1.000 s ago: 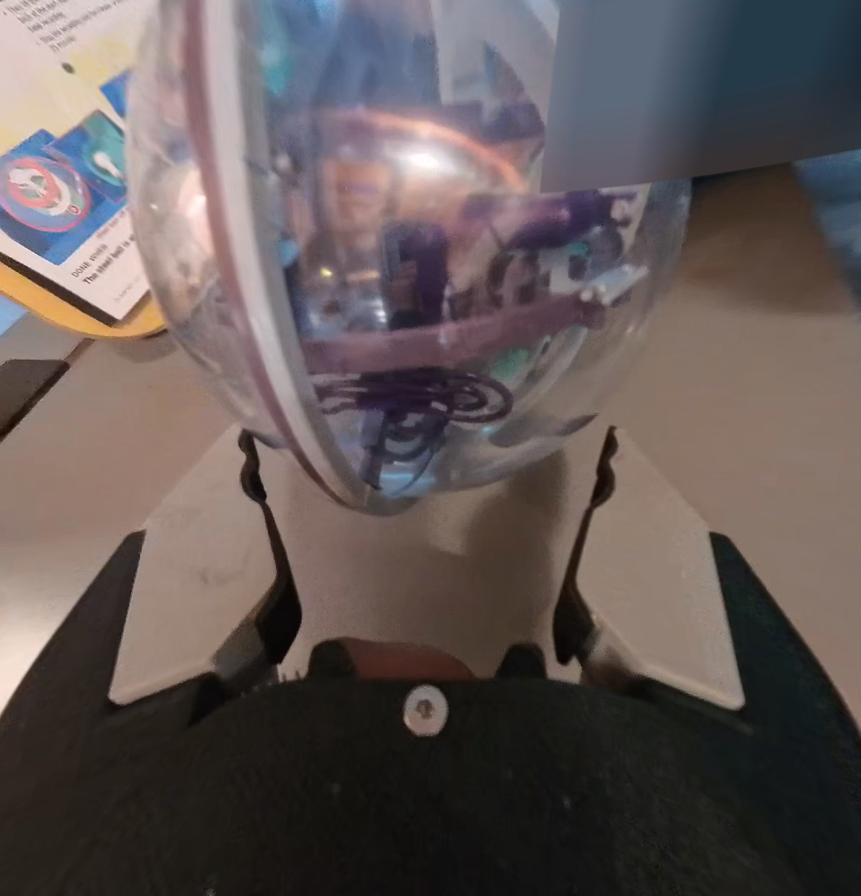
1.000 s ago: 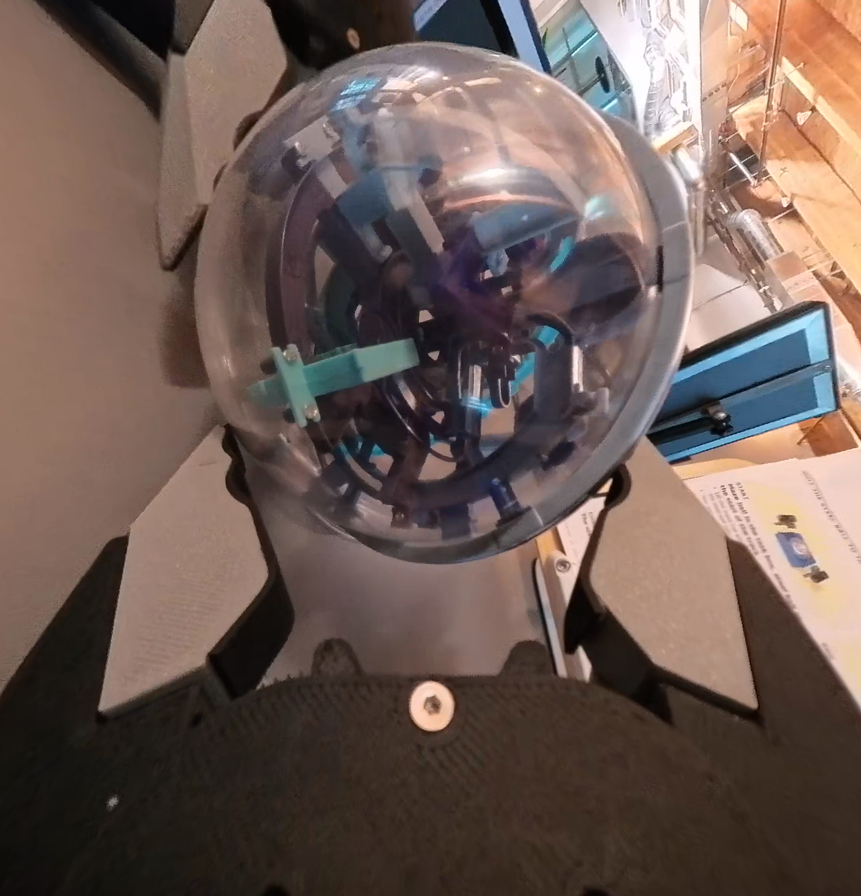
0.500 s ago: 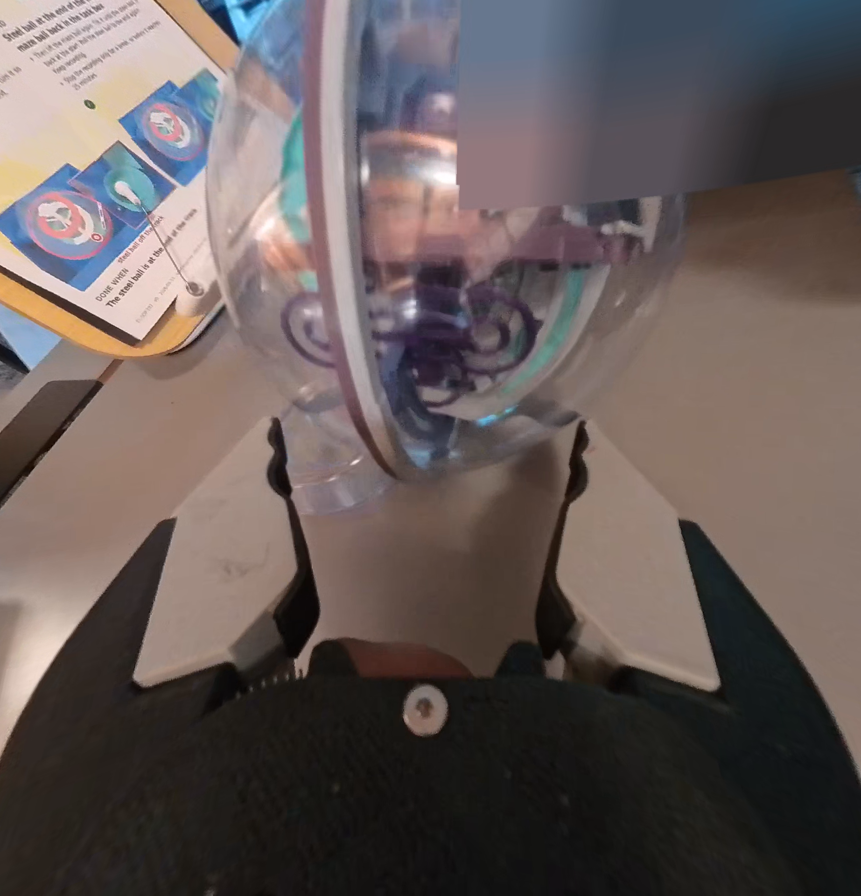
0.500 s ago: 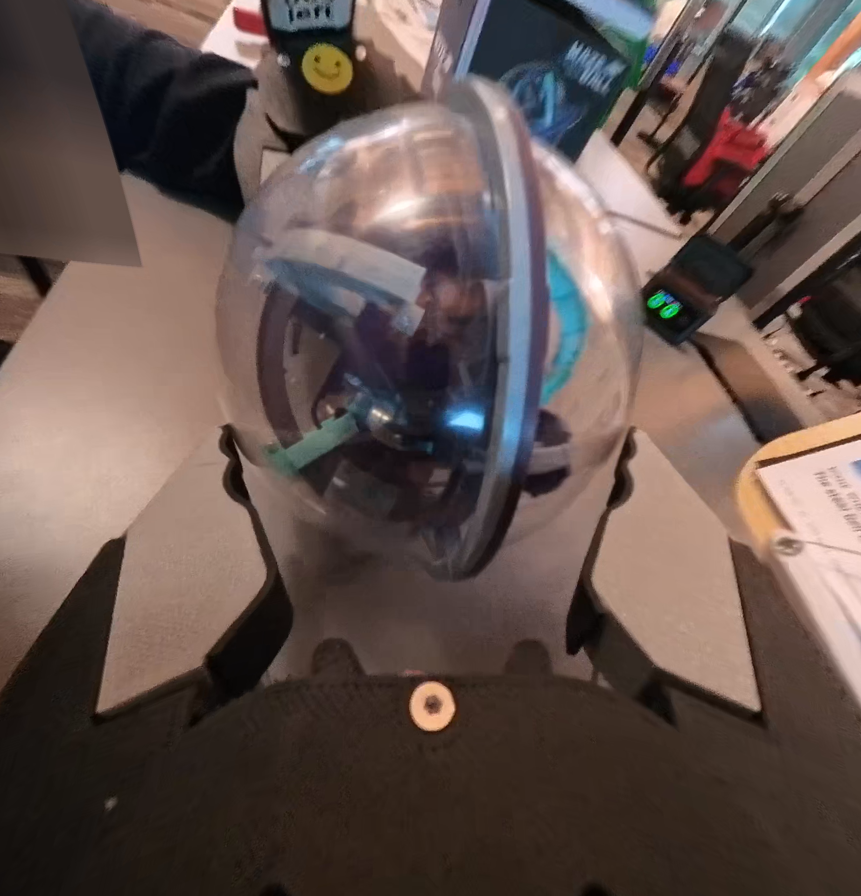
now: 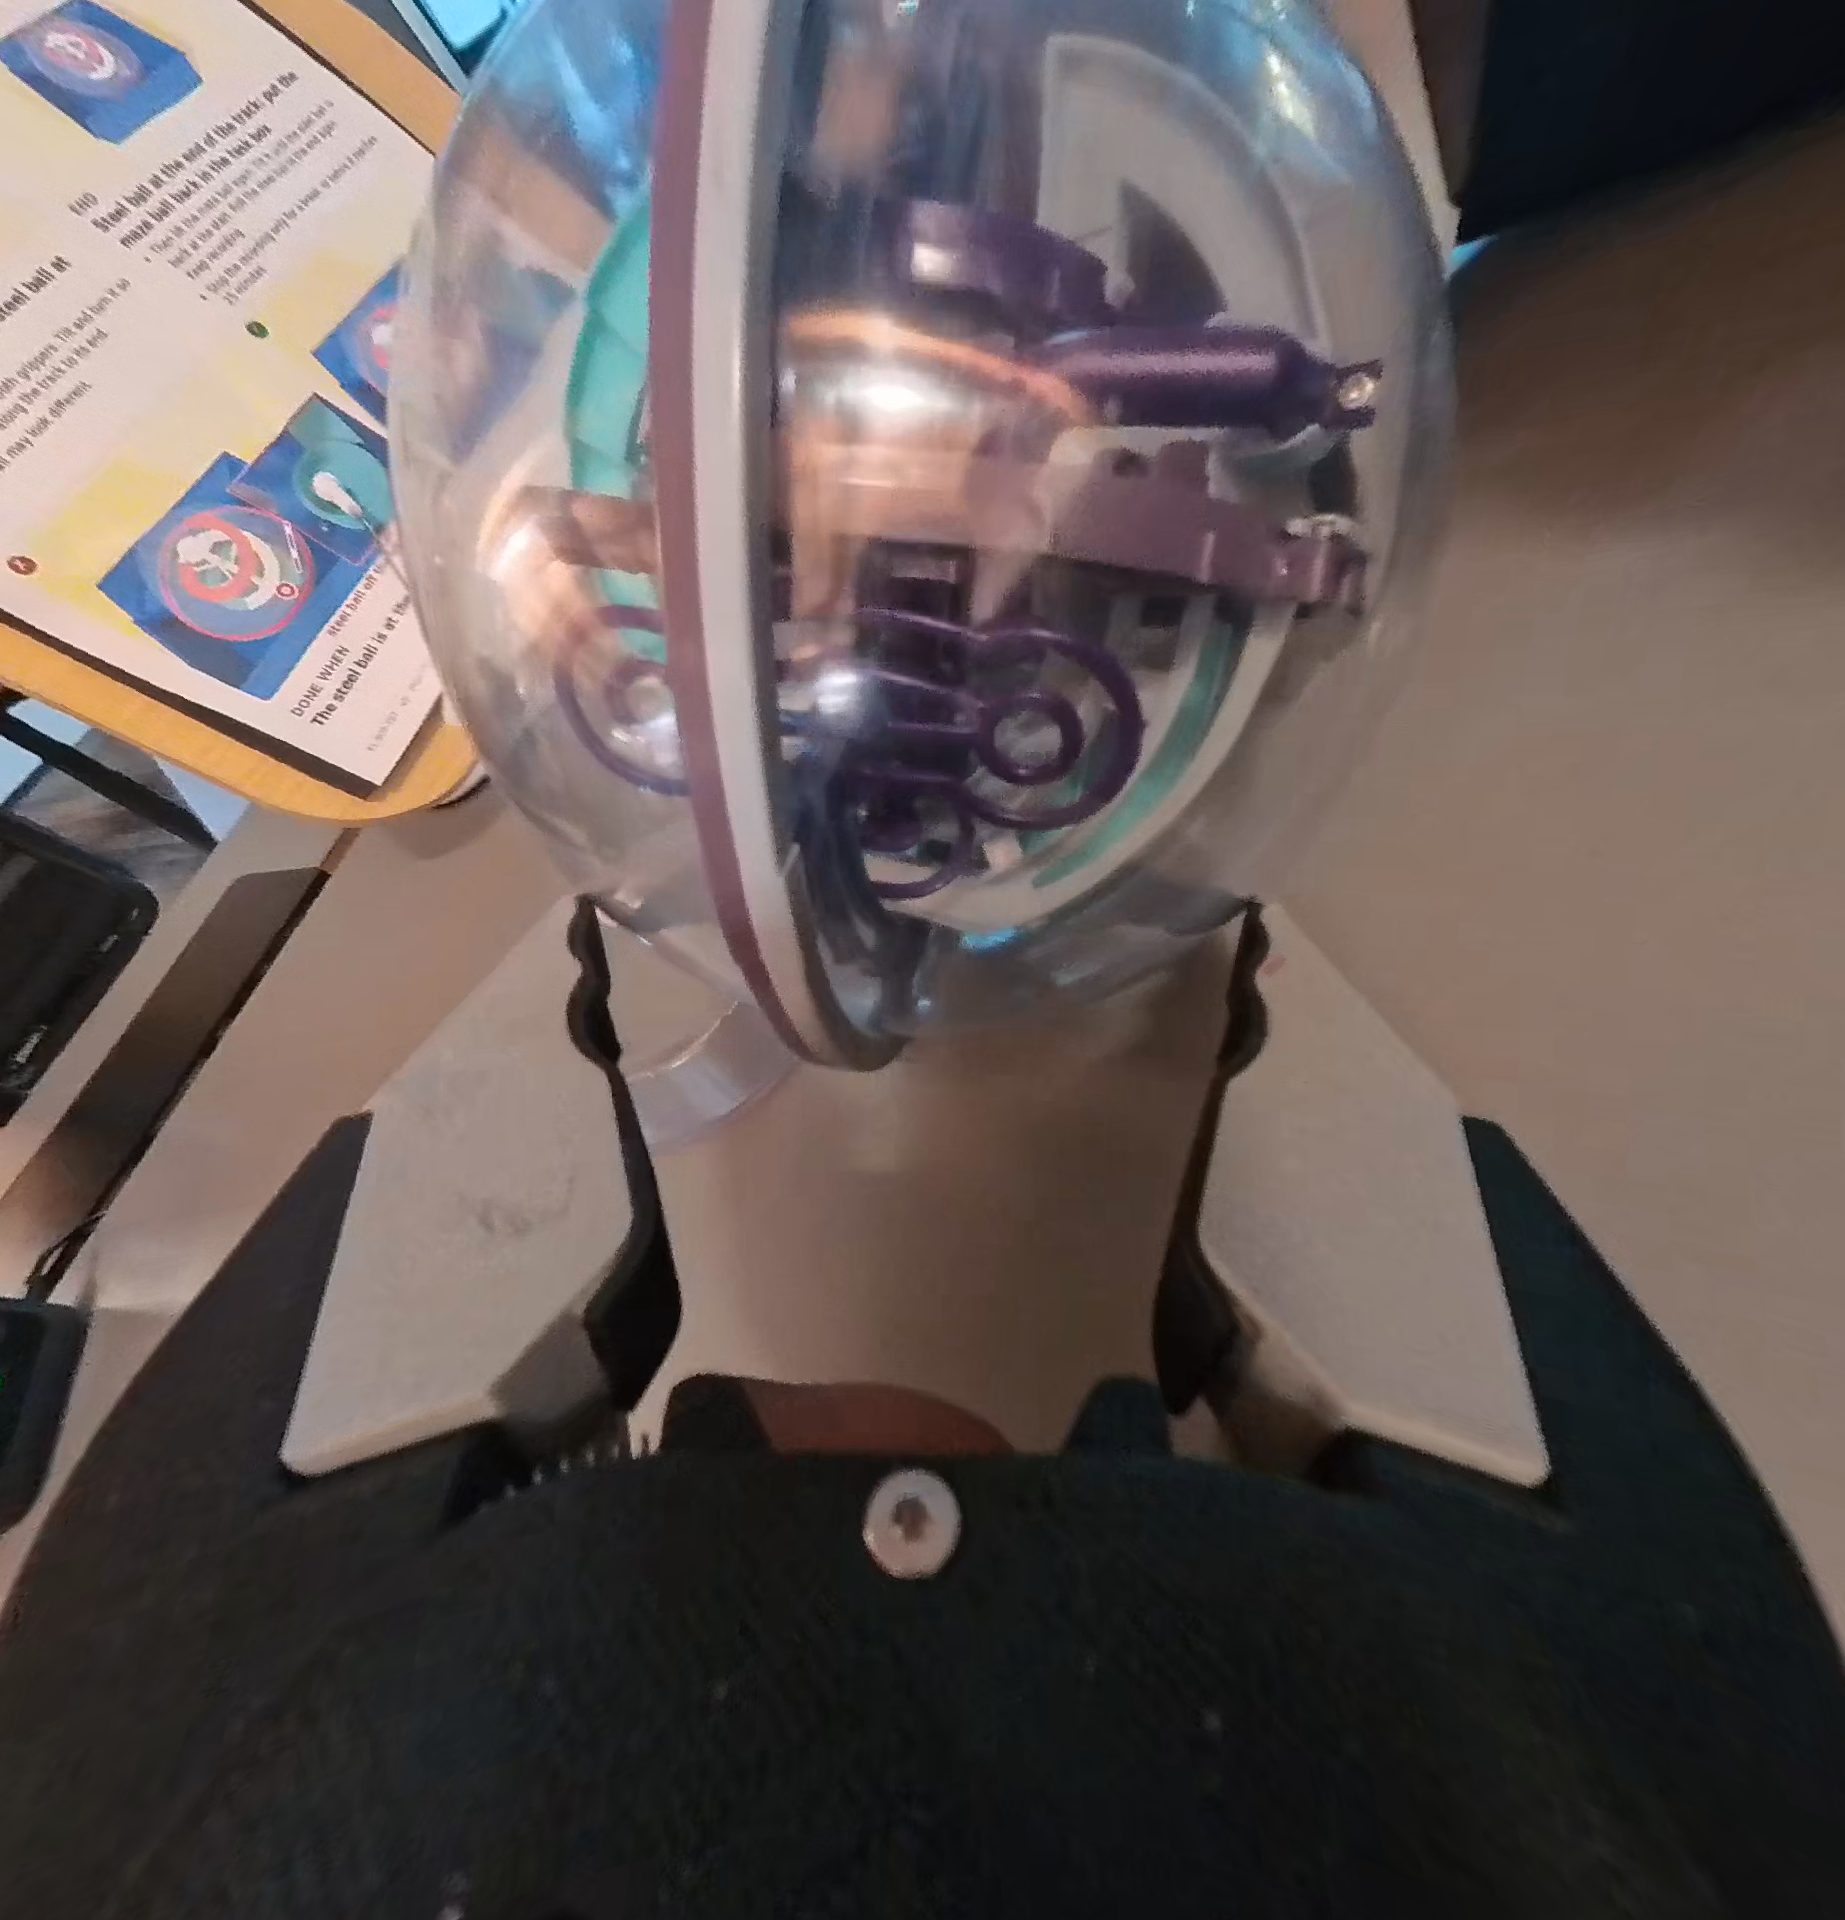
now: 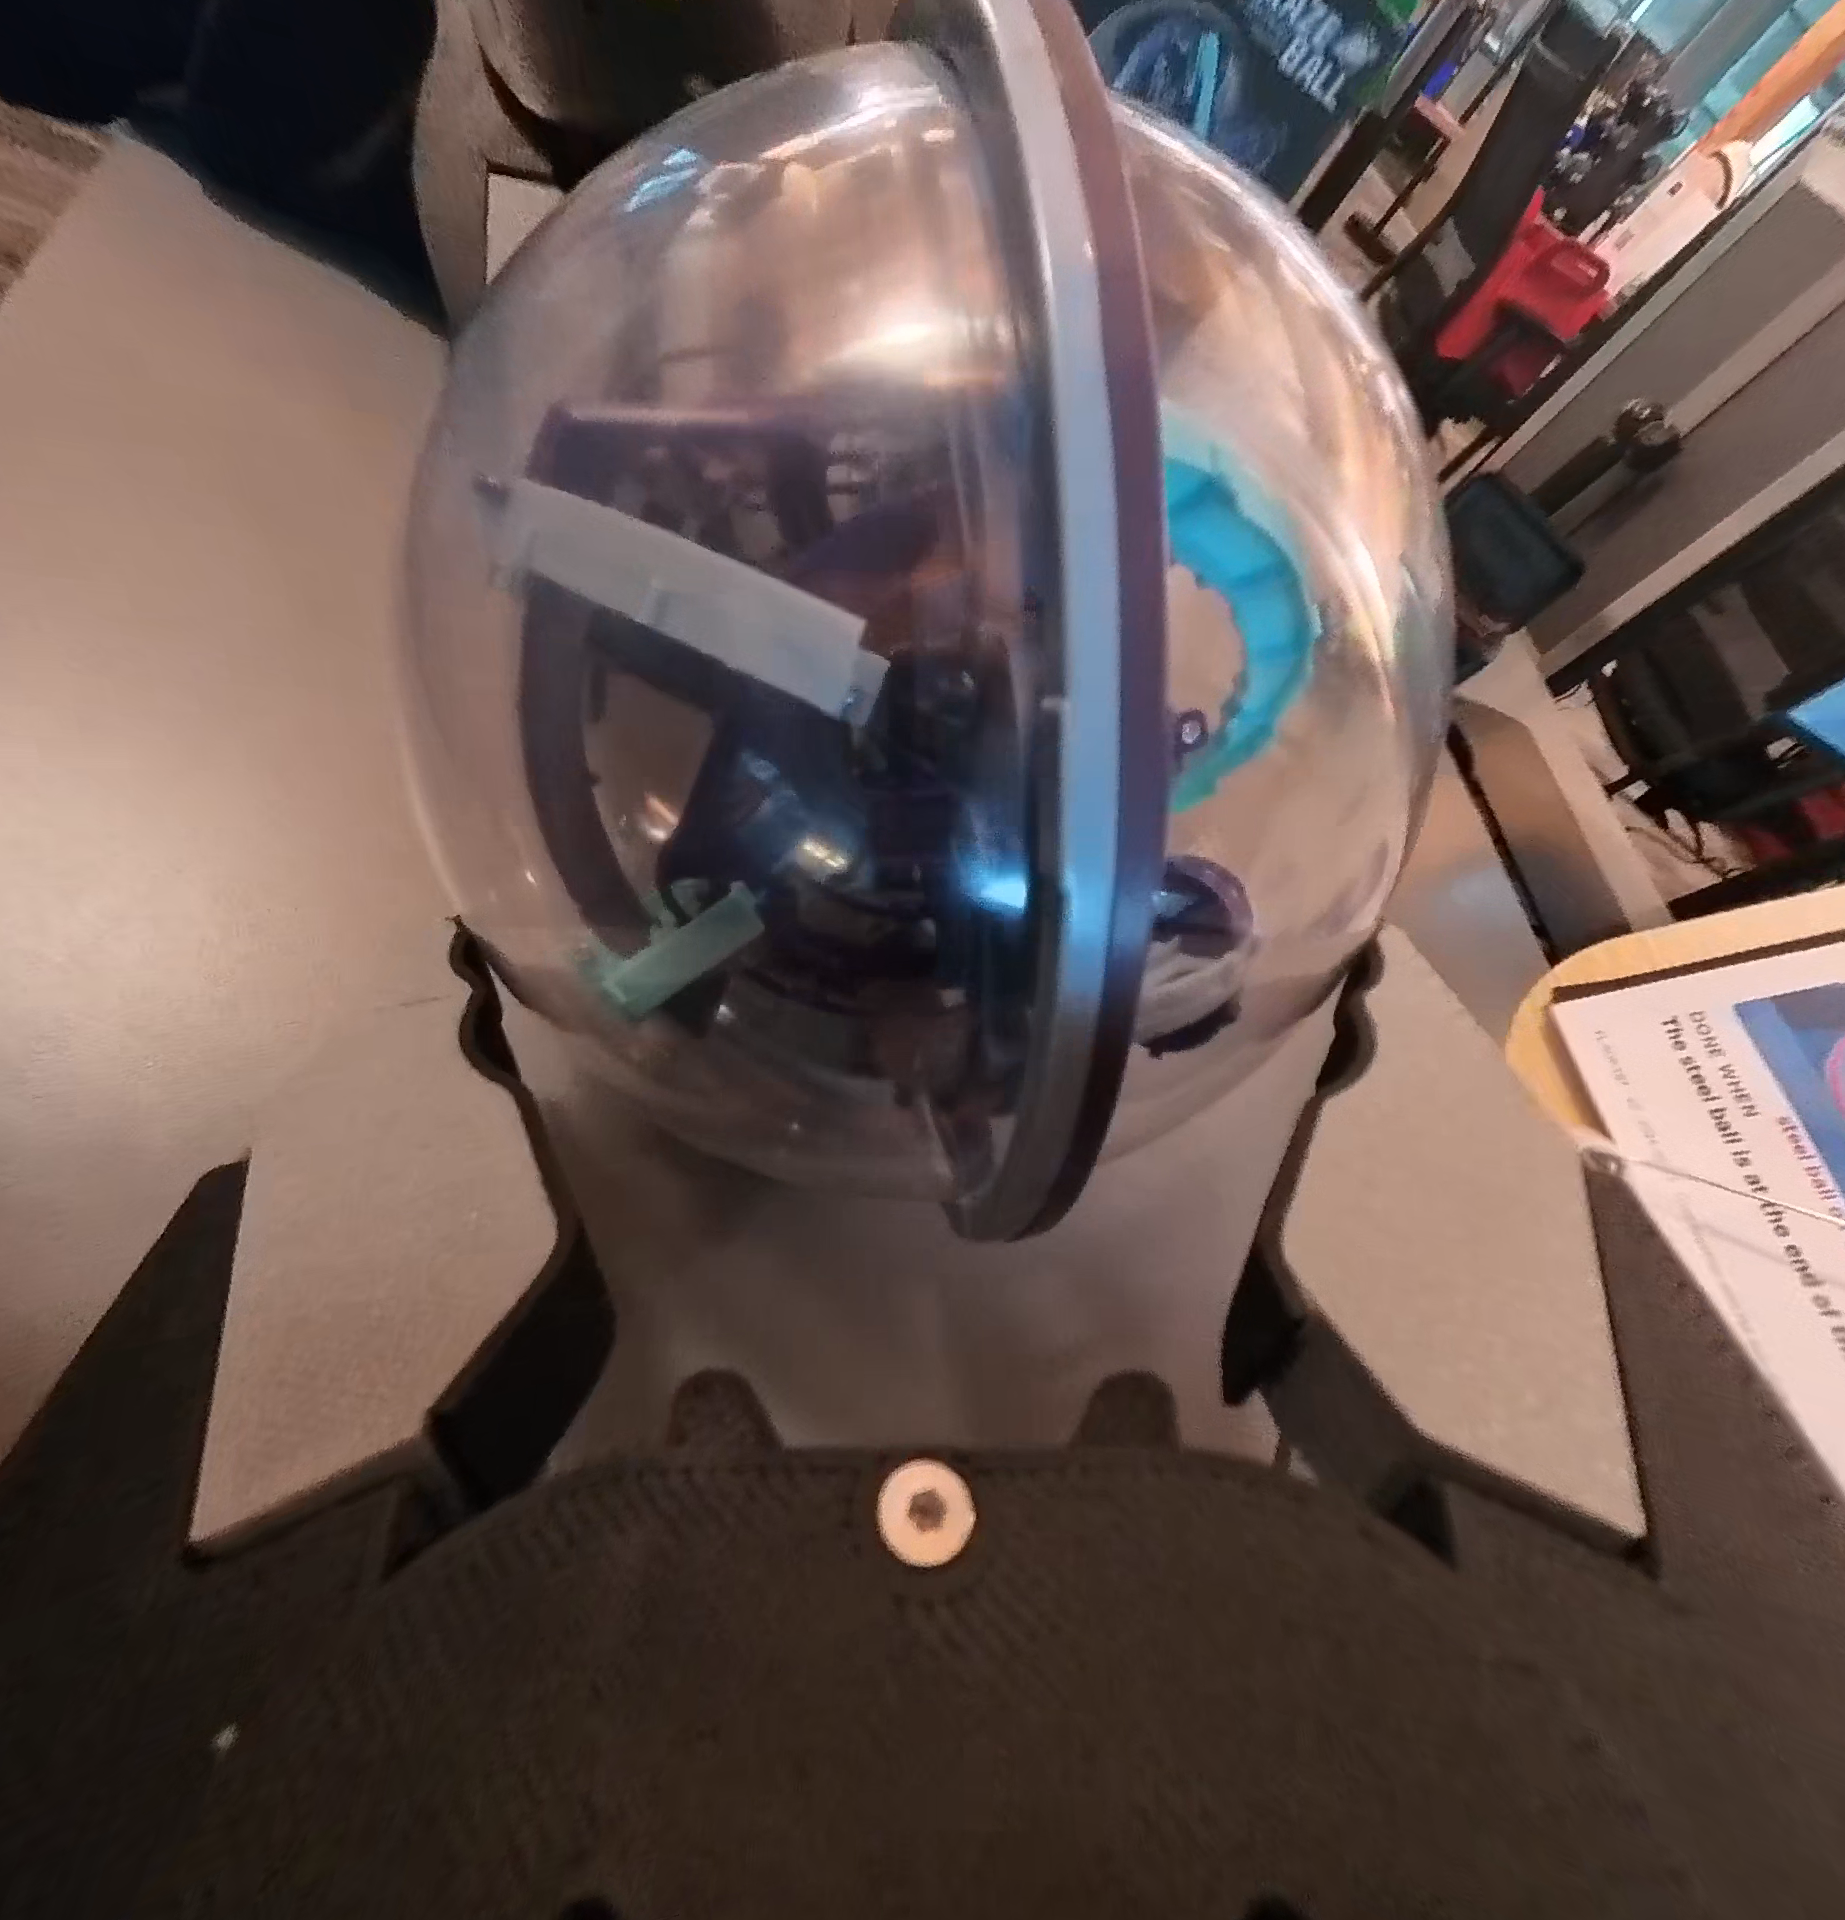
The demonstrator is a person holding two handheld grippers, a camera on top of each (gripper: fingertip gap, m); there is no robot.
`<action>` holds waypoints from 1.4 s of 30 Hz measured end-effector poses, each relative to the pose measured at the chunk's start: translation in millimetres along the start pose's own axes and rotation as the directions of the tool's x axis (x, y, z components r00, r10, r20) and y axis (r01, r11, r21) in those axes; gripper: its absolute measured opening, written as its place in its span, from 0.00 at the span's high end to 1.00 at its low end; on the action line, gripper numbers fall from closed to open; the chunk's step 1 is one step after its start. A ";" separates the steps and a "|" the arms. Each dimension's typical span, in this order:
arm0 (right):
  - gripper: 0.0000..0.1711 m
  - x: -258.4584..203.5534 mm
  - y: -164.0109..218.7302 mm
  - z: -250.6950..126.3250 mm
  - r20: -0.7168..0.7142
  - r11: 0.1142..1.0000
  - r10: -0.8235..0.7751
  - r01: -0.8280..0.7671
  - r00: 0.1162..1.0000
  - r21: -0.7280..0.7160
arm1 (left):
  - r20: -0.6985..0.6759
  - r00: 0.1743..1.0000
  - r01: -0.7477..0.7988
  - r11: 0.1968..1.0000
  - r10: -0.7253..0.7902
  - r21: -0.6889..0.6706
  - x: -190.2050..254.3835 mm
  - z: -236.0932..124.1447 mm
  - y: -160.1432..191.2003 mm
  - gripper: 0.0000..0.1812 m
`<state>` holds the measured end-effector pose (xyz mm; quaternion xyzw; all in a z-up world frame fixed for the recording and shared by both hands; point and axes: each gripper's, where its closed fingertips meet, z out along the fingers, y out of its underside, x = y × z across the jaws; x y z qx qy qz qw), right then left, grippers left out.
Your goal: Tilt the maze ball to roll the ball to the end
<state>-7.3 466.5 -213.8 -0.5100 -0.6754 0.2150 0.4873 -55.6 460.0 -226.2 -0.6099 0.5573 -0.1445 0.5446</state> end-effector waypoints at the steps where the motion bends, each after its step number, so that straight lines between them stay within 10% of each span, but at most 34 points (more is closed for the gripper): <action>1: 0.11 0.5 -3.6 -1.5 -0.004 1.000 -0.005 0.005 1.000 0.014 | 0.002 1.000 -0.002 1.000 0.002 0.008 -0.3 -0.6 -1.8 0.36; 11: 0.11 16.1 -20.8 -9.2 -0.174 0.988 -0.147 0.154 0.974 0.025 | 0.168 0.974 -0.154 0.988 0.150 0.012 -19.6 -5.4 -9.7 0.43; 24: 0.11 41.5 -10.4 -6.4 -0.428 0.806 -0.592 0.491 0.683 -0.332 | 0.392 0.824 -0.372 0.912 0.409 -0.171 -44.1 -5.2 -3.3 0.41; 42: 0.13 91.4 -17.3 -8.6 -0.536 0.692 -0.722 0.458 0.438 -0.558 | 0.575 0.644 -0.346 0.863 0.504 -0.368 -92.8 -12.6 -4.0 0.45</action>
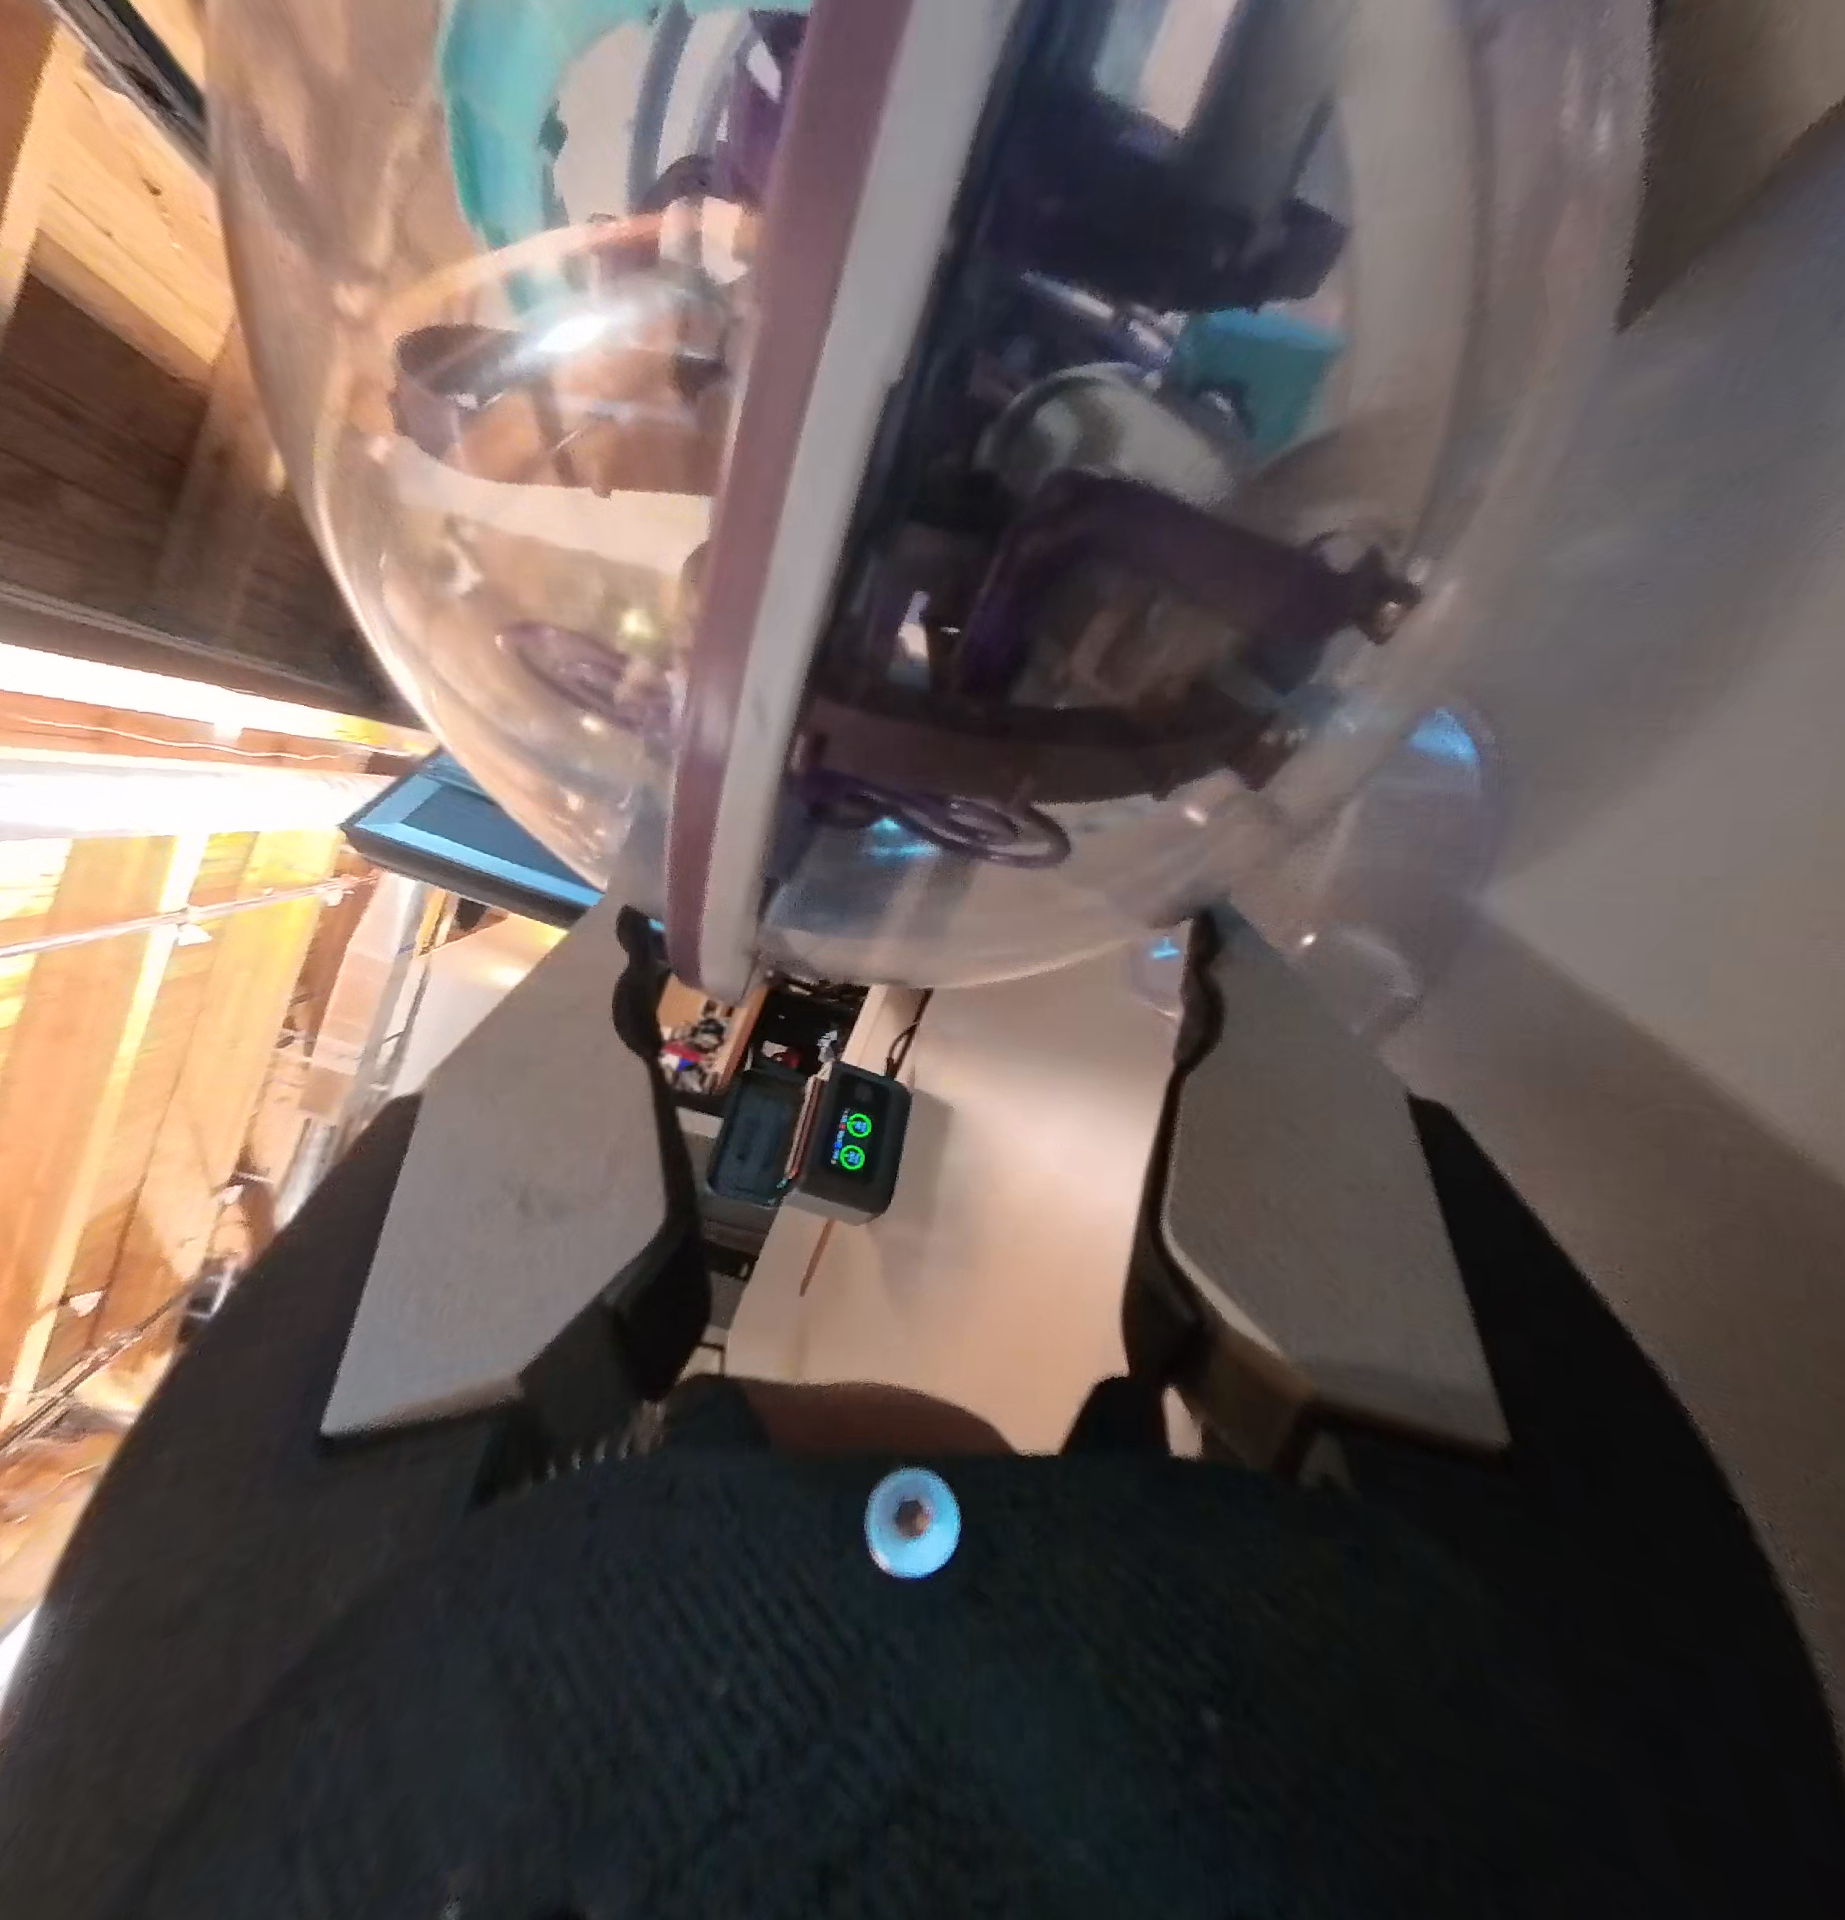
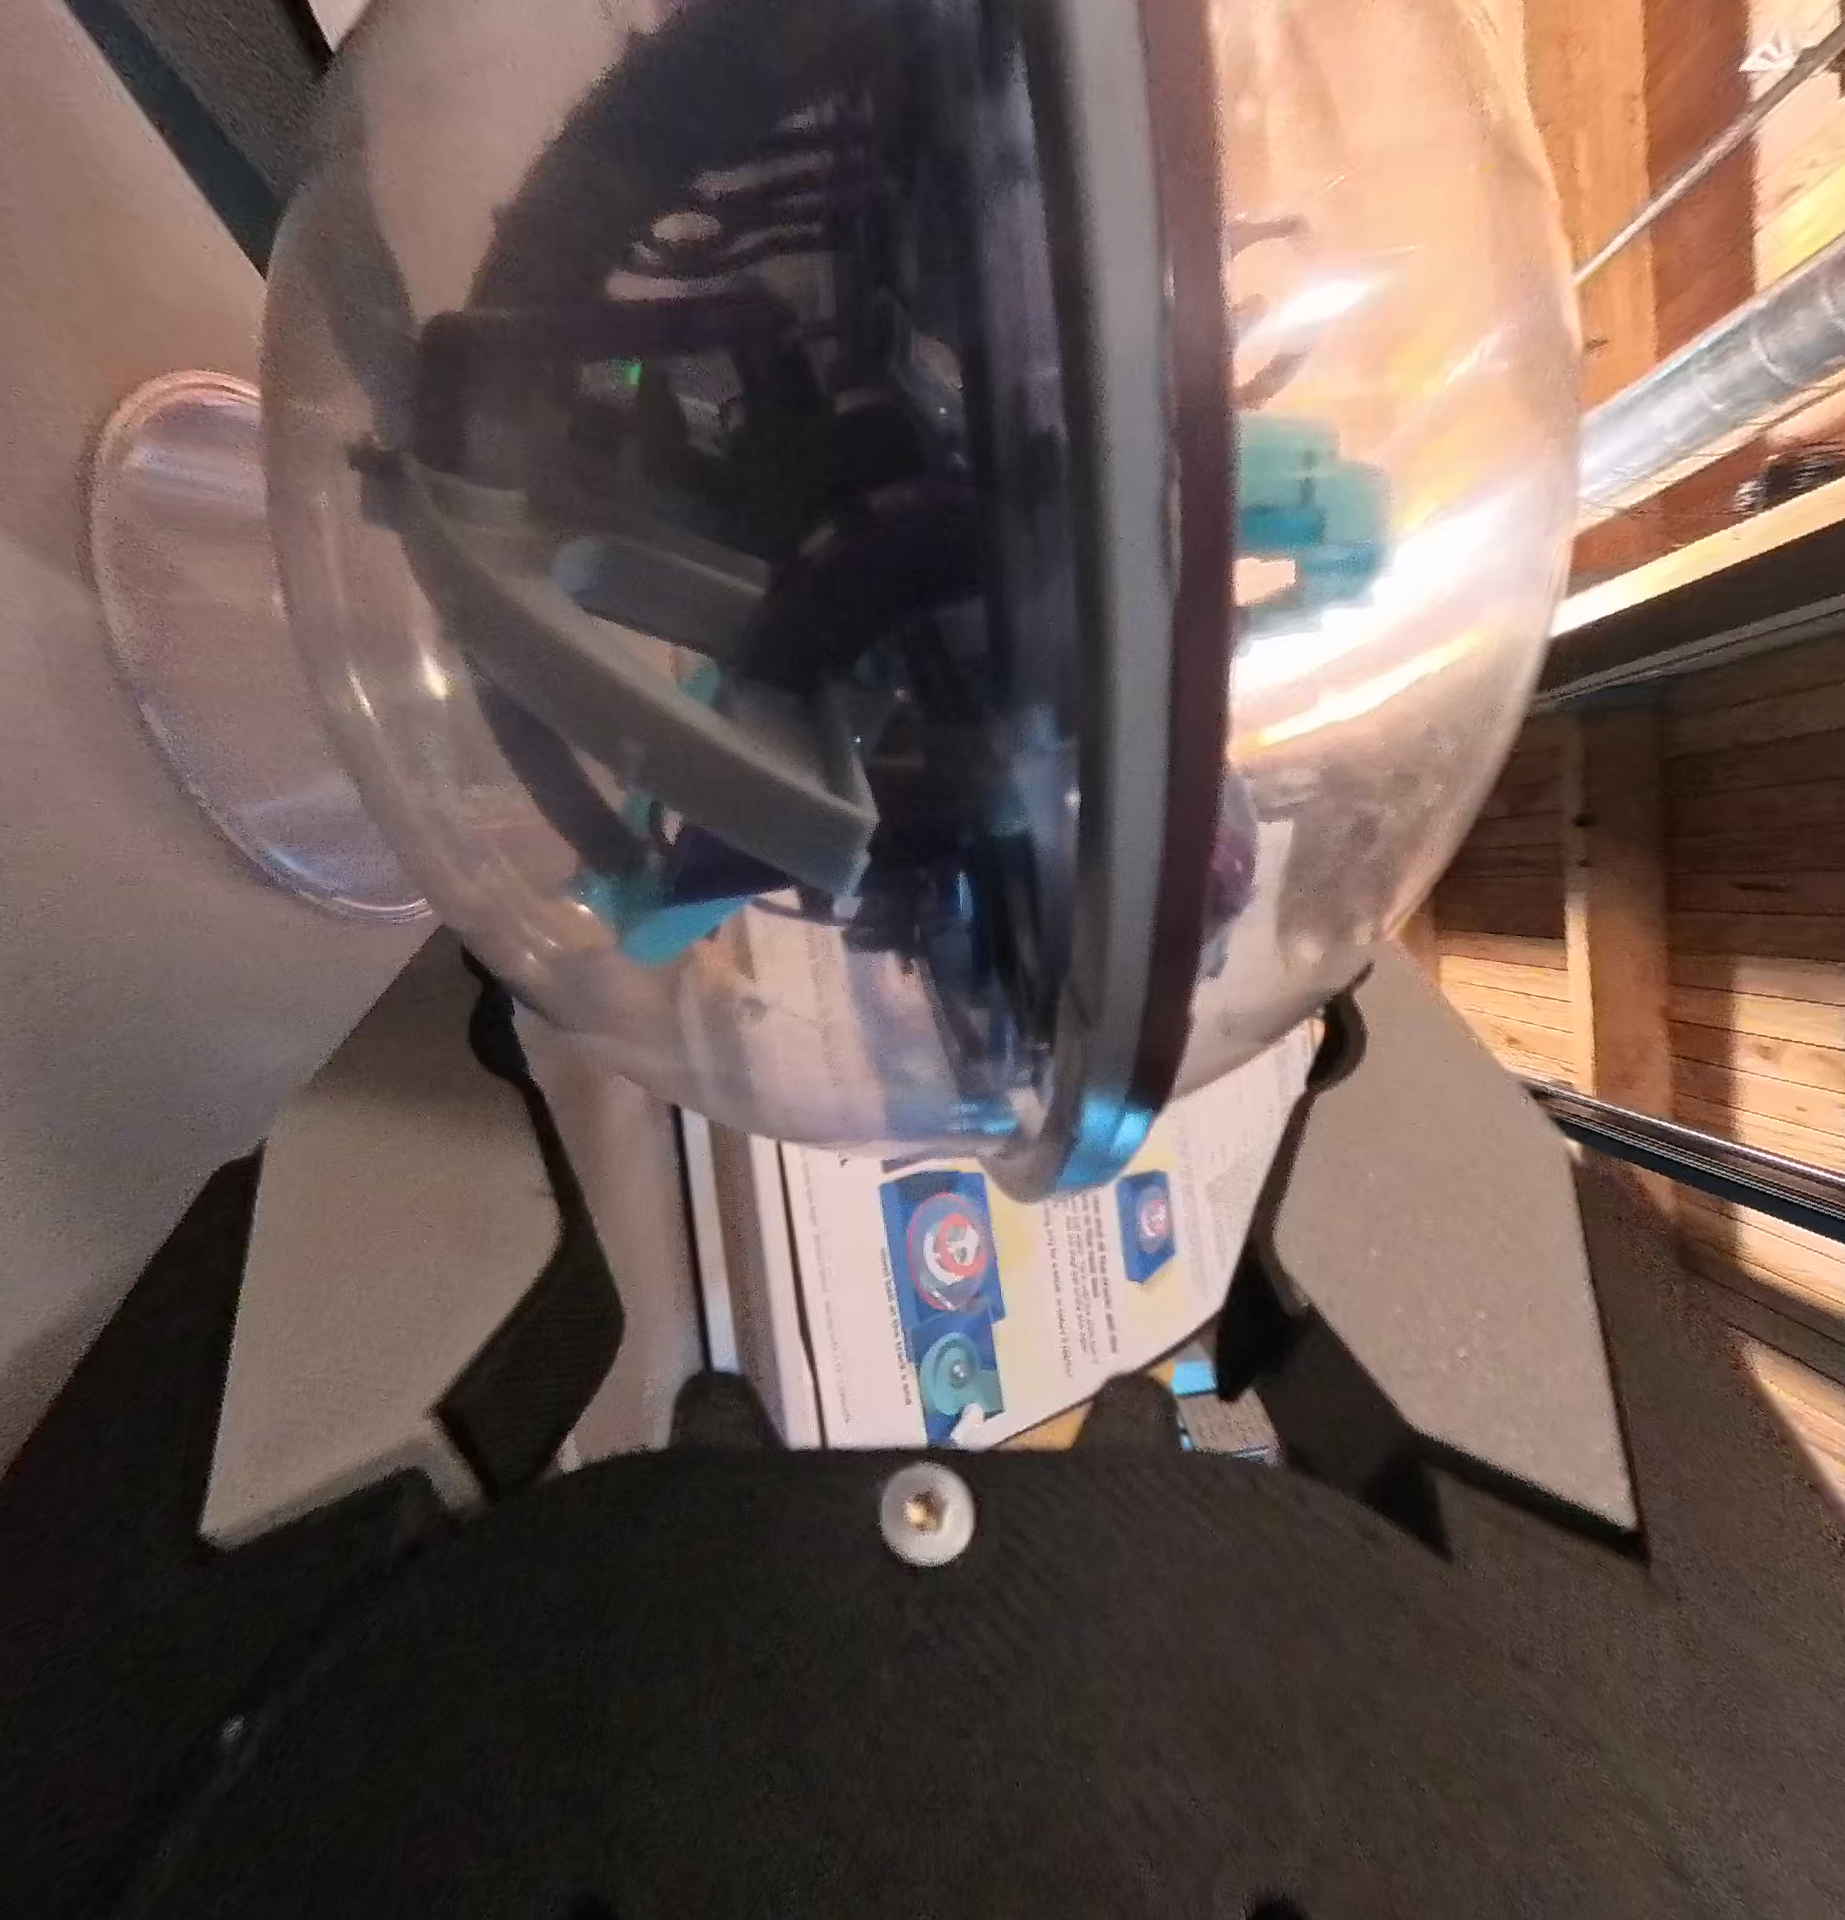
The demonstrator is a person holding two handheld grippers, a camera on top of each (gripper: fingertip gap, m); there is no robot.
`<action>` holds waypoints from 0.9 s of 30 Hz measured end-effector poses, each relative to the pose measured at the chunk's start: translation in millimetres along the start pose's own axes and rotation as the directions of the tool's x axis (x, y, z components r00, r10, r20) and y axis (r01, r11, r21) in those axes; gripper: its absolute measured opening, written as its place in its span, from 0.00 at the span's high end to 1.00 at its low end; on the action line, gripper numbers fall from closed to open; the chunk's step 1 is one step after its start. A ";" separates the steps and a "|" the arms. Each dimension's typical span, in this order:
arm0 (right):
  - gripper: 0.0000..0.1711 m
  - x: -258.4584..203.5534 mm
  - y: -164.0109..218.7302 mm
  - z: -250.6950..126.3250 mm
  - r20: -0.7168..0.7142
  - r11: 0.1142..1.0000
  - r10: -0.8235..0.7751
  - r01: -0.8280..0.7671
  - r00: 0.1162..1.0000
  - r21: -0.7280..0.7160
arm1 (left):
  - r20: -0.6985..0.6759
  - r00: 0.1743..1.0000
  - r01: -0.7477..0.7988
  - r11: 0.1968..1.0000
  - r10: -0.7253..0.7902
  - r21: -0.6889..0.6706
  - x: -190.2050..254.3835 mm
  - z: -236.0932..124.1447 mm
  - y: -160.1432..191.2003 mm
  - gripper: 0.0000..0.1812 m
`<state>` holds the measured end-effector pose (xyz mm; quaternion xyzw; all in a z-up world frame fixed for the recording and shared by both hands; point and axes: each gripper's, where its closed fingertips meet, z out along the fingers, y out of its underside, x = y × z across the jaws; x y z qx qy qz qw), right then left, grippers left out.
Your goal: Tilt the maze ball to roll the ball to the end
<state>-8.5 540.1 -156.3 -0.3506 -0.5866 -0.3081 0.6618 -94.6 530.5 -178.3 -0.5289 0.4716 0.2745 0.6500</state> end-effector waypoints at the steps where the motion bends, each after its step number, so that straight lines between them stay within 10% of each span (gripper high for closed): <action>1: 0.13 2.5 0.1 0.8 -0.013 1.000 -0.004 0.004 1.000 -0.007 | 0.012 1.000 -0.004 1.000 0.004 -0.002 -2.6 0.4 0.0 0.45; 27: 0.26 -33.5 22.8 37.6 0.140 0.991 -0.066 0.081 0.988 -0.105 | -0.144 0.985 0.068 0.976 -0.099 -0.207 34.0 19.7 58.9 0.54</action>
